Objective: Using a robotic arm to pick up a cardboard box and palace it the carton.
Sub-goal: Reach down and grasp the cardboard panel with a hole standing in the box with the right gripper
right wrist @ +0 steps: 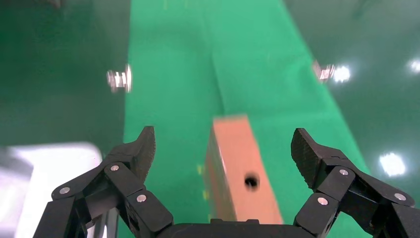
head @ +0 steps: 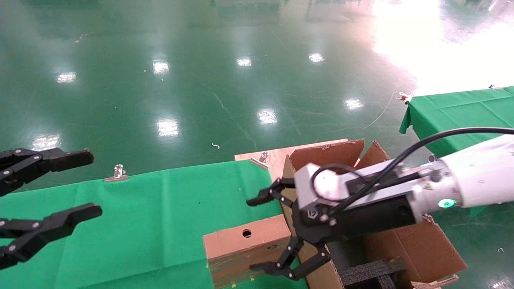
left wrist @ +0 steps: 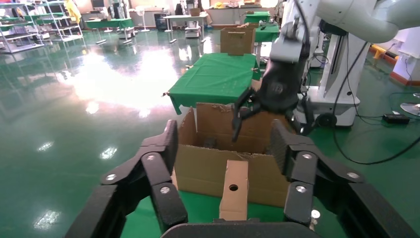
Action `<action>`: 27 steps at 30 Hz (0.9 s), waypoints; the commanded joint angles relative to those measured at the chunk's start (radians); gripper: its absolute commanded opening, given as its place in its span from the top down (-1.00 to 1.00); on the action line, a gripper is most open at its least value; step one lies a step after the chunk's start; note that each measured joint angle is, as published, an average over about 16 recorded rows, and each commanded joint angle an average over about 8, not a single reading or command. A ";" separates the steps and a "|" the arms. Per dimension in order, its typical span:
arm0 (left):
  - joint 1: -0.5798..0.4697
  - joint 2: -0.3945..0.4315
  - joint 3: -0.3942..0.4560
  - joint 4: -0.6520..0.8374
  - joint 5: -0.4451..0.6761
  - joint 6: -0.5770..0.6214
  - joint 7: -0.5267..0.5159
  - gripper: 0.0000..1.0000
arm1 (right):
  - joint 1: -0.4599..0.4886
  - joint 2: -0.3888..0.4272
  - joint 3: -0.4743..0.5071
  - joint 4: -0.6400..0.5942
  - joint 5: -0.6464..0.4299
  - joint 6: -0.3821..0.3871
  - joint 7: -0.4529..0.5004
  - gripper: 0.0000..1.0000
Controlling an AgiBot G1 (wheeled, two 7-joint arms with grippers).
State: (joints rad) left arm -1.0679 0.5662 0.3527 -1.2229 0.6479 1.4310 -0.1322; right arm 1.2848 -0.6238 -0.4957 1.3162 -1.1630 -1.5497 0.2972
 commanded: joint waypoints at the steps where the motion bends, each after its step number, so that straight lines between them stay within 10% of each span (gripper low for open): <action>1: 0.000 0.000 0.000 0.000 0.000 0.000 0.000 1.00 | 0.036 -0.014 -0.033 -0.001 -0.063 -0.012 0.011 -1.00; 20: 0.000 0.000 0.000 0.000 0.000 0.000 0.000 0.96 | 0.277 -0.229 -0.344 -0.144 -0.402 -0.025 -0.079 -1.00; 27: 0.000 0.000 0.000 0.000 0.000 0.000 0.000 -0.79 | 0.321 -0.278 -0.424 -0.195 -0.432 -0.024 -0.127 -1.00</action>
State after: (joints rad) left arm -1.0679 0.5662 0.3527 -1.2229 0.6479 1.4310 -0.1322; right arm 1.6019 -0.8971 -0.9147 1.1235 -1.5918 -1.5722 0.1729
